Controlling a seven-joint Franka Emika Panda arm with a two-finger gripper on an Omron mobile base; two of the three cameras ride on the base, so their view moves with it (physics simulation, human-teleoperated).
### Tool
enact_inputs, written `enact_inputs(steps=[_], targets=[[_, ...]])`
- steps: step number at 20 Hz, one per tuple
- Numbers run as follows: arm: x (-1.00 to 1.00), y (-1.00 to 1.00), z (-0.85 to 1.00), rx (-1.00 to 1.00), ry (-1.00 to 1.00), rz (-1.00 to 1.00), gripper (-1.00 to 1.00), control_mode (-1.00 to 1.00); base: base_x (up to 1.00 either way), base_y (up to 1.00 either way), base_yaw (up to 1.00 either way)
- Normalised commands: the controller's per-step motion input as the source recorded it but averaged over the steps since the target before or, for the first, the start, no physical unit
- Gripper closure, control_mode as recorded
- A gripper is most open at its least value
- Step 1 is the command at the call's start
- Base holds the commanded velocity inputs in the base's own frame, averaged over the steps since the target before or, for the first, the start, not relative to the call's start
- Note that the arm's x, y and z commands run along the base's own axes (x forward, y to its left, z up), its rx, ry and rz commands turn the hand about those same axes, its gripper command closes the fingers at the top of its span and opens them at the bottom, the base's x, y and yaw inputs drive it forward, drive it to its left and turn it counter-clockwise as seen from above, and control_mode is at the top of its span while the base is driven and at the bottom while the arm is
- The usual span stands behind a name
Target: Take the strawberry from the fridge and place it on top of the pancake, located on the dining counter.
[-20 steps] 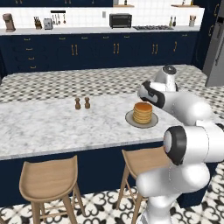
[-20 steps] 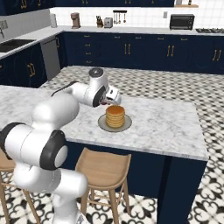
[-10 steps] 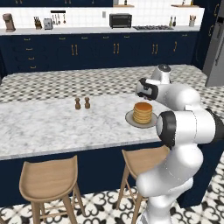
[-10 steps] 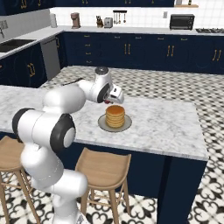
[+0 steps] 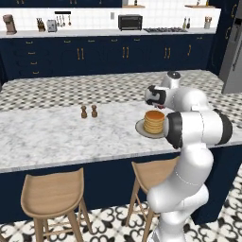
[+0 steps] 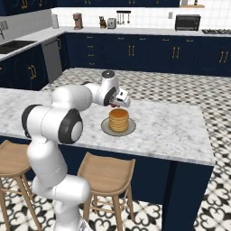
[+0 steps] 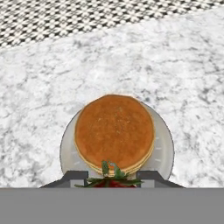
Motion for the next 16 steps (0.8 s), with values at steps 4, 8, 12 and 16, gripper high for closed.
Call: enact_inputs(steps=[4,8,12,16], targets=[[0.07,0.00,-0.09,-0.03,0.00,-0.07,1.00,-1.00,0.00,0.00,0.00],[0.06,0.00,-0.14,-0.01,0.00,-0.03,1.00,-1.00,0.00,0.00,0.00],[0.02,0.00,-0.17,0.00,0.01,0.00,1.00,-1.00,0.00,0.00,0.00],[0.09,0.00,-0.16,0.00,0.01,0.00,1.00,-1.00,0.00,0.00,0.00]])
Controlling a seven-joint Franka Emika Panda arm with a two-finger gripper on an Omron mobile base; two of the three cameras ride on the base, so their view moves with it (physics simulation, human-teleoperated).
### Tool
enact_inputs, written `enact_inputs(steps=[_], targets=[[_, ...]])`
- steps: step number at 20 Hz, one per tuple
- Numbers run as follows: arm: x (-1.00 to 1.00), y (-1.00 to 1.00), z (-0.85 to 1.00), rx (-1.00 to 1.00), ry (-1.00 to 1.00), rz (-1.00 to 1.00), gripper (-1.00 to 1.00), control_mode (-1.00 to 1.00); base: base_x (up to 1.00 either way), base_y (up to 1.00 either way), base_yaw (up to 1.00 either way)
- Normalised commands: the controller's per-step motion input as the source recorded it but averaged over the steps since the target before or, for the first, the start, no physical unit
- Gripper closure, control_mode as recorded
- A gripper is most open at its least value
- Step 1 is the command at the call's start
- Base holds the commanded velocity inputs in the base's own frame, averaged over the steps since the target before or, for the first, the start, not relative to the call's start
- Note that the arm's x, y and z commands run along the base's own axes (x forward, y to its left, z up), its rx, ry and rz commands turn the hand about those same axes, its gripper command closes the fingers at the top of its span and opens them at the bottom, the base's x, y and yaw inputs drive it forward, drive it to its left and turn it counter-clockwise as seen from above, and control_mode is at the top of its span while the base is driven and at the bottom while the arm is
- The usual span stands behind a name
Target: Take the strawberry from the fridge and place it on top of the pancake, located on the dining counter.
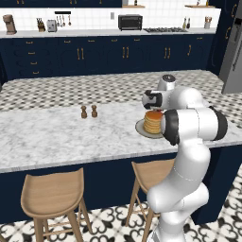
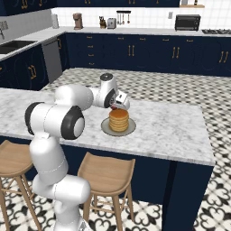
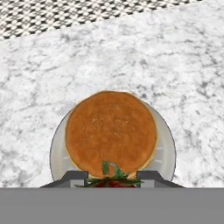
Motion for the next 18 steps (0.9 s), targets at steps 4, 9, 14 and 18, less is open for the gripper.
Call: enact_inputs(steps=[4,9,14,18], targets=[[0.31,-0.05,-0.13,0.00,0.00,0.00,1.00,-1.00,0.00,0.00,0.00],[0.17,-0.07,-0.18,0.00,0.00,0.00,1.00,-1.00,0.00,0.00,0.00],[0.16,-0.05,-0.14,0.00,0.00,0.00,1.00,-1.00,0.00,0.00,0.00],[0.08,0.00,-0.14,0.00,0.00,0.00,1.00,-1.00,0.00,0.00,0.00]])
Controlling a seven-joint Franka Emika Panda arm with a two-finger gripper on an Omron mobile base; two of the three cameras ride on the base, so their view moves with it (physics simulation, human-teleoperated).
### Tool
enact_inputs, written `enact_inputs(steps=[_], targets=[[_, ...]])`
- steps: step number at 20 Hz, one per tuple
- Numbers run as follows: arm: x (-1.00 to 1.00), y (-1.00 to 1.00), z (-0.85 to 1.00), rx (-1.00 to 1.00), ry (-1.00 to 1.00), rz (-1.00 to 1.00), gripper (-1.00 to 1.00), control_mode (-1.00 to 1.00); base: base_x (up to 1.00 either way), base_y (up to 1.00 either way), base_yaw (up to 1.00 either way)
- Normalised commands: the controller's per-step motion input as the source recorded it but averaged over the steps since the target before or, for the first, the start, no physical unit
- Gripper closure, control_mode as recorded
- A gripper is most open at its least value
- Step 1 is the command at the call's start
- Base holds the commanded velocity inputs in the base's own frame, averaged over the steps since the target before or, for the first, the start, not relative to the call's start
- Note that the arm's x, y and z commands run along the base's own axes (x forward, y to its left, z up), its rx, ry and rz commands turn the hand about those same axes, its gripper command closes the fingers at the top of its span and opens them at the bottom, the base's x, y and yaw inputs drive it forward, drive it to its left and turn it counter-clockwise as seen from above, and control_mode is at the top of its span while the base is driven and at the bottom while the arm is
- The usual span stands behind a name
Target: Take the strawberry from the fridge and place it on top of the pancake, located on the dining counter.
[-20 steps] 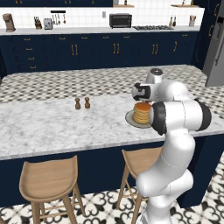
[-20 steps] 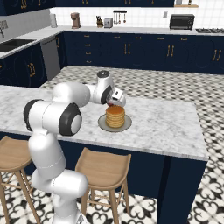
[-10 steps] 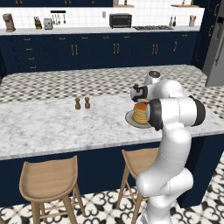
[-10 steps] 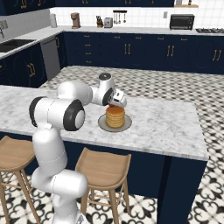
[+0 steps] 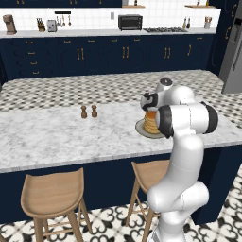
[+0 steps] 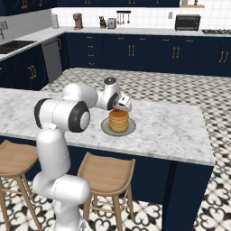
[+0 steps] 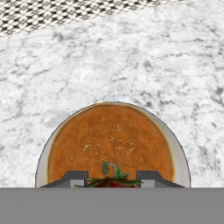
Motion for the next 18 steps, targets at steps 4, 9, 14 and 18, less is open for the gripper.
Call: enact_inputs(steps=[4,9,14,18], targets=[[0.09,0.00,-0.14,0.00,0.00,0.00,1.00,-1.00,0.00,0.00,0.00],[0.00,0.00,-0.12,0.00,0.00,0.00,1.00,-1.00,0.00,0.00,0.00],[0.00,0.00,-0.14,0.00,0.00,0.00,1.00,-1.00,0.00,0.00,0.00],[0.03,0.00,-0.19,0.00,0.00,0.00,1.00,-1.00,0.00,0.00,0.00]])
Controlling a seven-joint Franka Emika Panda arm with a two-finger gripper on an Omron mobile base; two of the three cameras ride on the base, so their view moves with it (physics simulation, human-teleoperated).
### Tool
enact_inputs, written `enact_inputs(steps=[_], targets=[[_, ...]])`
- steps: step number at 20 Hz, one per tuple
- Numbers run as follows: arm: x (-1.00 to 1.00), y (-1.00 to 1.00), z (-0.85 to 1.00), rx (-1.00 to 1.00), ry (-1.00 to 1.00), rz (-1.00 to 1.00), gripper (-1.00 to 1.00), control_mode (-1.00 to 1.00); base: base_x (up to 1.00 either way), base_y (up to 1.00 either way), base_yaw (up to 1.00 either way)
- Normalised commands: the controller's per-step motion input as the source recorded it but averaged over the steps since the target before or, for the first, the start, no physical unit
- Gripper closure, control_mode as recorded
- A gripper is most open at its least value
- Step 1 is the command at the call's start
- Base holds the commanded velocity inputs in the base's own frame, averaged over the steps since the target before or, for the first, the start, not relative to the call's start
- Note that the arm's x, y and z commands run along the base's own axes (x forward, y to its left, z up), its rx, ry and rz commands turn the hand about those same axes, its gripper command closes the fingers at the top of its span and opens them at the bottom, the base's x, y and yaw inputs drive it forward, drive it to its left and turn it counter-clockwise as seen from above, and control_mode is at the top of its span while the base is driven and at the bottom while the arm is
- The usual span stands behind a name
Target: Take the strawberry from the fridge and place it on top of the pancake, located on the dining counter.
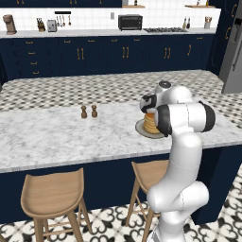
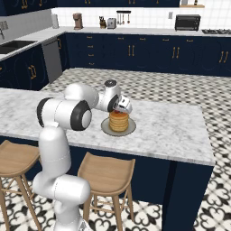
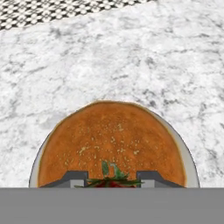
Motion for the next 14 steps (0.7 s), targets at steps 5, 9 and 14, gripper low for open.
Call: enact_inputs(steps=[5,9,14], targets=[[0.00,0.00,-0.27,0.00,0.00,0.00,-1.00,-1.00,0.00,0.00,0.00],[-0.10,0.00,-0.20,0.00,0.00,0.00,-1.00,-1.00,0.00,0.00,0.00],[-0.25,0.00,-0.14,0.00,0.00,0.00,-1.00,-1.00,0.00,0.00,0.00]])
